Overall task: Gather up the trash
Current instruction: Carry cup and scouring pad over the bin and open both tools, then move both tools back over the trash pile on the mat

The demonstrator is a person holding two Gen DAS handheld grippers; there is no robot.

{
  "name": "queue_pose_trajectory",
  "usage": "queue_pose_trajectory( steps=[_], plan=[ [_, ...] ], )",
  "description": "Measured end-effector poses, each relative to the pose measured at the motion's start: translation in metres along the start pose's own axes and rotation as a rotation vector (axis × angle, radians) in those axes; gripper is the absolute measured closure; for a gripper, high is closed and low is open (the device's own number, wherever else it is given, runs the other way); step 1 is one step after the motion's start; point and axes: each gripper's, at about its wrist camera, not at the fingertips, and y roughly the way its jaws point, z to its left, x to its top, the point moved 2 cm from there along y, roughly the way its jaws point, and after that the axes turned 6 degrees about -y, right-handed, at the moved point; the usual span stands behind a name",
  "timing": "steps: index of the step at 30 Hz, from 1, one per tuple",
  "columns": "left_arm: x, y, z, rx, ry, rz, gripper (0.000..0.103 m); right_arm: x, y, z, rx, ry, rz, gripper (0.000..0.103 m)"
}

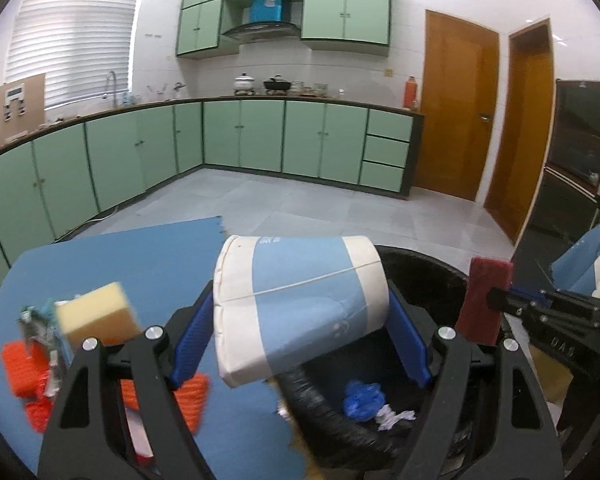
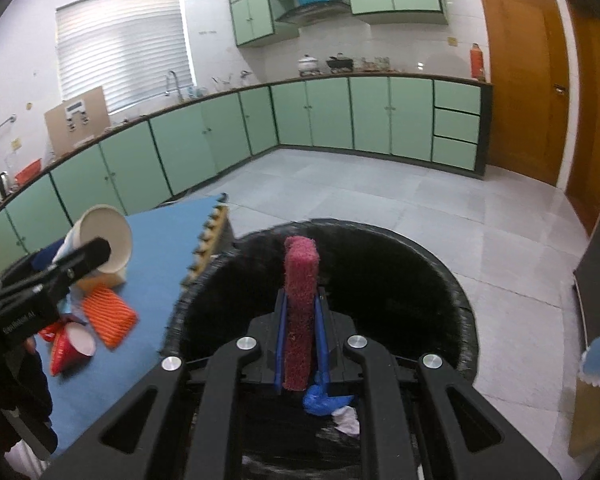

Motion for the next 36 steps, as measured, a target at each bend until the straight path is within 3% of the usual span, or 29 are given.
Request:
queue_pose_trajectory(
  steps=[10, 20, 22, 25, 27, 29, 36],
  plan=[
    [-0.021, 0.058, -0.047, -0.070, 0.042, 0.088, 0.026, -0.019, 0.021, -0.037, -0.033, 0.056, 0.037, 0.090],
    [-0.027, 0.091, -0.059, -0.108, 0.075, 0.156, 0.023, -0.036, 0.029, -0.061, -0.063, 0.112, 0.072, 0.084],
    [-0.029, 0.092, -0.059, -0.124, 0.077, 0.167, 0.017, -0.037, 0.028, -0.065, -0.076, 0.118, 0.072, 0.076],
    [-0.028, 0.089, -0.058, -0.136, 0.077, 0.162, 0.015, -0.038, 0.024, -0.069, -0.102, 0.129, 0.060, 0.055],
    [-0.026, 0.085, -0.055, -0.131, 0.076, 0.150, 0.014, -0.038, 0.020, -0.070, -0.127, 0.136, 0.047, 0.025],
    [-0.023, 0.081, -0.051, -0.122, 0.068, 0.139, 0.013, -0.036, 0.013, -0.069, -0.162, 0.141, 0.030, 0.007],
    [-0.007, 0.048, -0.018, -0.060, 0.027, 0.076, 0.010, -0.021, -0.003, -0.052, -0.153, 0.145, -0.025, 0.006]
  ],
)
